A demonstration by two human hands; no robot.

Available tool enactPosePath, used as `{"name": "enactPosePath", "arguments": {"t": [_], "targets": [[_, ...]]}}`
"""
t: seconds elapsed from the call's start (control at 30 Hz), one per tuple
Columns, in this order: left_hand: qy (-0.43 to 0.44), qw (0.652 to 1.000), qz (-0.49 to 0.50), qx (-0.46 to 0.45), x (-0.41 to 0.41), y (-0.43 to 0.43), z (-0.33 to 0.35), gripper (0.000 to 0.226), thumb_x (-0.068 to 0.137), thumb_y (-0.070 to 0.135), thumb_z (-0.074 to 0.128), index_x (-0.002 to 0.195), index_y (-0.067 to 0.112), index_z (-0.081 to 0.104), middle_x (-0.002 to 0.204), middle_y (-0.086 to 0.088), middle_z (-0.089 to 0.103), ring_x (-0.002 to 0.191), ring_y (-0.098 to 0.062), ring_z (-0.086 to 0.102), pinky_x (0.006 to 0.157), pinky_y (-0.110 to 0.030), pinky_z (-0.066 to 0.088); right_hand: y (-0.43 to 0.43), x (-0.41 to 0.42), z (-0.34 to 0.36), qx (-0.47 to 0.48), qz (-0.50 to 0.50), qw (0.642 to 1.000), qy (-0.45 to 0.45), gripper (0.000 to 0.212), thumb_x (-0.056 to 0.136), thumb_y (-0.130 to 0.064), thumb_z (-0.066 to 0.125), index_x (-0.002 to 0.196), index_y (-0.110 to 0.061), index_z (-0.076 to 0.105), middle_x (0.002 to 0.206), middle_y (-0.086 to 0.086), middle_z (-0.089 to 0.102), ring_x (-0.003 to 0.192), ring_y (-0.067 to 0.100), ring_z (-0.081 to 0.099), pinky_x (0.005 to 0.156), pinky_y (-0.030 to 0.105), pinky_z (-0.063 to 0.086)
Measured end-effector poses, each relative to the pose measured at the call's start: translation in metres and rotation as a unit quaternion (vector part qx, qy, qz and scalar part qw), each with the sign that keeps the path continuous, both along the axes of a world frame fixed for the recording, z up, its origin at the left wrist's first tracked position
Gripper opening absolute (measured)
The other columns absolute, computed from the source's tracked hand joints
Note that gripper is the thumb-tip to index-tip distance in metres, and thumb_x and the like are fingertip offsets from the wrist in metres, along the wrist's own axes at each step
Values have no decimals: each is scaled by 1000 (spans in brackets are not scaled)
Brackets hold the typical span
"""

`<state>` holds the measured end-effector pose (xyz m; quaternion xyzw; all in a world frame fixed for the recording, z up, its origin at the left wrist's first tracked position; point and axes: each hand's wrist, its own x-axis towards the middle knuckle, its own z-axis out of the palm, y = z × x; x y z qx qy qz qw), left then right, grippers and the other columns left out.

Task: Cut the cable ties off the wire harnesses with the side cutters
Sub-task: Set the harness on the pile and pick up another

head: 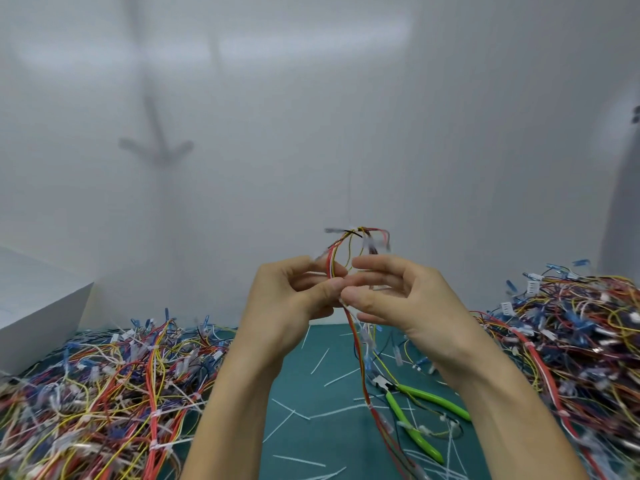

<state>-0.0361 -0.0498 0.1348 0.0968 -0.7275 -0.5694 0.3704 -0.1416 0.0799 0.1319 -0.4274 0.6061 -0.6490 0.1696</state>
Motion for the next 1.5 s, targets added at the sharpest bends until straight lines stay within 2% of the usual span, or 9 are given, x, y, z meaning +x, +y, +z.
{"name": "enactPosePath", "arguments": {"t": [0.3, 0.47, 0.6, 0.67, 0.8, 1.03, 1.33, 1.4, 1.5], "targets": [[66, 994, 51, 64, 2, -3, 2, 10, 81, 5, 73, 87, 12, 75, 80, -10, 77, 71, -19, 74, 68, -27, 59, 1, 1, -1, 111, 27, 993, 38, 32, 80, -8, 79, 111, -14, 70, 100, 3, 77, 92, 13, 73, 74, 15, 55], [96, 986, 64, 122, 8, -9, 4, 10, 83, 7, 72, 91, 13, 73, 83, -5, 78, 71, -15, 74, 61, -19, 57, 2, 0, -3, 169, 22, 980, 104, 16, 86, -6, 73, 100, -13, 78, 94, 1, 78, 95, 16, 73, 94, 32, 55], [129, 970, 44, 200, 11, -13, 6, 11, 86, 5, 67, 95, 11, 72, 85, -2, 78, 71, -12, 74, 62, -16, 56, 6, -3, -3, 213, 29, 968, 128, 13, 87, -10, 74, 98, -14, 79, 90, 4, 78, 90, 18, 74, 92, 33, 56], [148, 960, 23, 238, 11, -13, 8, 13, 84, 6, 66, 96, 9, 71, 85, -1, 77, 73, -12, 74, 63, -17, 56, 8, -3, -3, 219, 50, 967, 123, 10, 86, -11, 75, 95, -13, 79, 87, 7, 78, 86, 20, 74, 83, 27, 56], [191, 929, -29, 317, 9, -13, 11, 17, 79, 11, 65, 96, 8, 69, 82, 2, 76, 72, -11, 74, 61, -17, 57, 9, 0, 0, 155, 77, 984, 46, 8, 87, -4, 71, 91, -7, 77, 85, 9, 78, 78, 19, 75, 68, 23, 56], [208, 885, -72, 410, 11, -13, 15, 10, 88, 8, 60, 91, 7, 69, 80, 1, 75, 67, -8, 72, 56, -16, 56, 6, 2, 3, -16, 35, 998, -56, 13, 85, -5, 70, 83, -12, 81, 85, 13, 77, 77, 25, 76, 64, 24, 59], [191, 894, -95, 394, 10, -11, 13, 17, 75, 11, 65, 90, 6, 71, 83, -1, 75, 71, -10, 73, 56, -17, 56, 6, -2, 3, -68, 22, 995, -73, 18, 85, -3, 69, 80, -15, 82, 85, 13, 77, 78, 25, 76, 67, 26, 61], [171, 914, -87, 356, 13, -15, 13, 21, 73, 13, 66, 93, 8, 73, 82, 0, 75, 70, -10, 73, 59, -17, 57, 9, -5, 2, -15, 40, 998, -37, 18, 84, -1, 71, 83, -15, 81, 85, 10, 78, 81, 21, 76, 71, 25, 60], [113, 961, -64, 244, 19, -19, 11, 24, 72, 16, 67, 94, 13, 75, 82, -1, 73, 73, -14, 72, 65, -19, 58, 16, -9, 1, 148, 56, 983, 93, 25, 81, 4, 74, 87, -19, 81, 89, -1, 79, 88, 9, 74, 79, 17, 56]]}}
